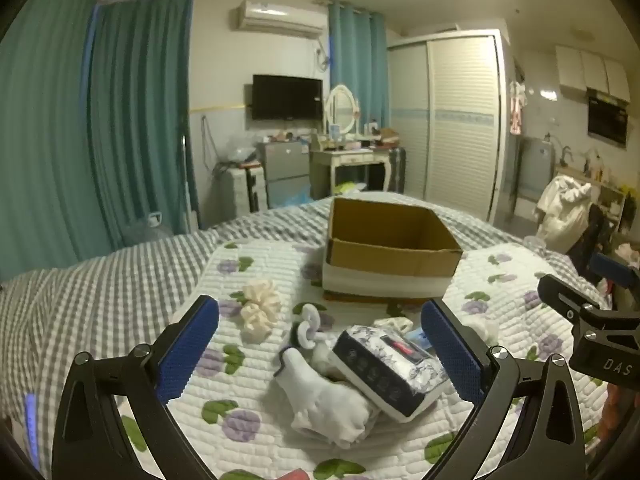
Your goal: Organize soft objects
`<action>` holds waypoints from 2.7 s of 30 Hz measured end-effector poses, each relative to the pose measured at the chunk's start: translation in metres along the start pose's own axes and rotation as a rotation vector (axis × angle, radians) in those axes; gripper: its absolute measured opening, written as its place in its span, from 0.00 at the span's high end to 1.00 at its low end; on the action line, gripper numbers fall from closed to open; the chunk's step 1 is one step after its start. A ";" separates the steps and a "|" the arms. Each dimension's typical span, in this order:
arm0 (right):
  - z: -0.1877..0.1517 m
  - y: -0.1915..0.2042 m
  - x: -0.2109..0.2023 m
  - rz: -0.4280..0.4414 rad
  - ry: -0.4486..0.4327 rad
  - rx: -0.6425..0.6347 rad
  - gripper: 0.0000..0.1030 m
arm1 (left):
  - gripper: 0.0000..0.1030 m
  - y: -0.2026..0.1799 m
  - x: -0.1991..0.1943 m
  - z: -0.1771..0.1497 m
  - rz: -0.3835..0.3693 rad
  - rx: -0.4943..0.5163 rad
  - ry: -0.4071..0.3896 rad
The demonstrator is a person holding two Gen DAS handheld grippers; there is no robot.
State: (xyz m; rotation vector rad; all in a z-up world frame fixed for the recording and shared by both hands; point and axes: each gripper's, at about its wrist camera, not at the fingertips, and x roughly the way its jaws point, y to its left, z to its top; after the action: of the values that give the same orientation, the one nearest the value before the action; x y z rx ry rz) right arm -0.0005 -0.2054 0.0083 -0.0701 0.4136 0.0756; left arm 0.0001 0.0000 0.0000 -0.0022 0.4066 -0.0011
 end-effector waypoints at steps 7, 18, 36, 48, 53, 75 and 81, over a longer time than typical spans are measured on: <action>0.000 0.001 0.001 0.001 0.009 -0.003 0.00 | 0.00 0.000 0.000 0.000 0.000 -0.003 -0.005; 0.000 0.003 0.001 0.010 0.009 -0.008 0.00 | 0.00 -0.001 0.001 -0.002 -0.002 0.005 -0.007; -0.004 0.004 0.003 0.020 0.015 -0.016 0.00 | 0.00 0.000 0.000 0.000 -0.001 0.009 -0.007; -0.004 0.006 0.003 0.021 0.019 -0.019 0.00 | 0.00 0.001 0.000 0.000 0.000 0.008 -0.006; -0.004 0.008 0.003 0.025 0.018 -0.023 0.00 | 0.00 0.001 0.000 0.001 0.001 0.009 -0.005; -0.004 0.008 0.003 0.027 0.018 -0.023 0.00 | 0.00 0.002 0.000 0.000 0.003 0.008 -0.004; -0.004 0.008 0.003 0.026 0.018 -0.025 0.00 | 0.00 0.002 0.000 0.000 0.003 0.007 -0.005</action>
State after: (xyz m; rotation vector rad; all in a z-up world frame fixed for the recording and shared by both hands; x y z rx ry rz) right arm -0.0002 -0.1971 0.0034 -0.0899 0.4312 0.1058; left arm -0.0001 0.0023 0.0001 0.0057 0.4016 0.0003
